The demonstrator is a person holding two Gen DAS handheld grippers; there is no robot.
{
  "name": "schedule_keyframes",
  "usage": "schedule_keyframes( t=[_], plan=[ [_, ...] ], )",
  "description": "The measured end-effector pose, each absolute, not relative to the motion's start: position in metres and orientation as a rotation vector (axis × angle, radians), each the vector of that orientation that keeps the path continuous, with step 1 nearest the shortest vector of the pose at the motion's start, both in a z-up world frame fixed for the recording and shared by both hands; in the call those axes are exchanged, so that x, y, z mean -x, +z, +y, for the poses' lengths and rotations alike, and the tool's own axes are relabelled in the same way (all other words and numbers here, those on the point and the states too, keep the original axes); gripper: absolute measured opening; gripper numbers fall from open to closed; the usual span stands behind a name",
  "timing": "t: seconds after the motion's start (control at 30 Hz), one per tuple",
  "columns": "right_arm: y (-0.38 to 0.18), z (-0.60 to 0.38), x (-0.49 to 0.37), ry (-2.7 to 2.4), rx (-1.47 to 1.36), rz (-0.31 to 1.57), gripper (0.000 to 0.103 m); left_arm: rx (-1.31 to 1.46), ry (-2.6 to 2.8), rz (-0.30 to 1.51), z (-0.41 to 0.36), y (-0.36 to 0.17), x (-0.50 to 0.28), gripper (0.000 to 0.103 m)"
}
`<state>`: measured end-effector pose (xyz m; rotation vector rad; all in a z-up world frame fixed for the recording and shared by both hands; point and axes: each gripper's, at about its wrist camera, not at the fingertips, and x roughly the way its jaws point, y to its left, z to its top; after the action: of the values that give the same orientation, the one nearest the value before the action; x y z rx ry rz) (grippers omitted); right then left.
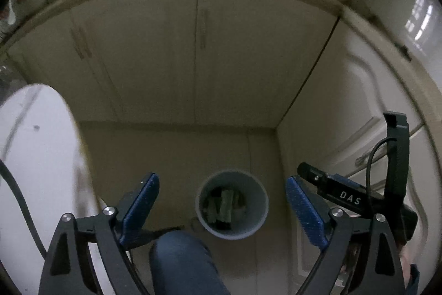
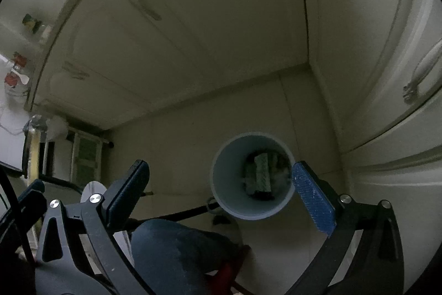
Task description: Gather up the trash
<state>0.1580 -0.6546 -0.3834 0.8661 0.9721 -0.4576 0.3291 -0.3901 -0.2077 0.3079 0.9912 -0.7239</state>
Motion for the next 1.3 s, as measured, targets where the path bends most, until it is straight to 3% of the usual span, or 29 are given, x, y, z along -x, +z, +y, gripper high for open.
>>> schedule_keyframes(
  t=[0.2,0.53,0.83,1.3],
  plan=[
    [-0.324,-0.634,-0.152,-0.44,-0.785,0.887,0.103,-0.255,-0.702,0.85,-0.335,-0.16,-0.296,0.1],
    [-0.224,-0.563,-0.148,-0.371,-0.624,0.74,0.103,-0.175,-0.553,0.661,-0.224,-0.11,-0.23,0.101],
    [-0.126,-0.435,-0.147,-0.224,-0.367,0.581,0.103,-0.095,-0.333,0.506,-0.114,-0.081,-0.142,0.102],
    [-0.048,-0.276,-0.127,-0.036,-0.142,0.383,0.103,-0.077,-0.064,0.357,-0.025,-0.057,0.011,0.102]
  ],
)
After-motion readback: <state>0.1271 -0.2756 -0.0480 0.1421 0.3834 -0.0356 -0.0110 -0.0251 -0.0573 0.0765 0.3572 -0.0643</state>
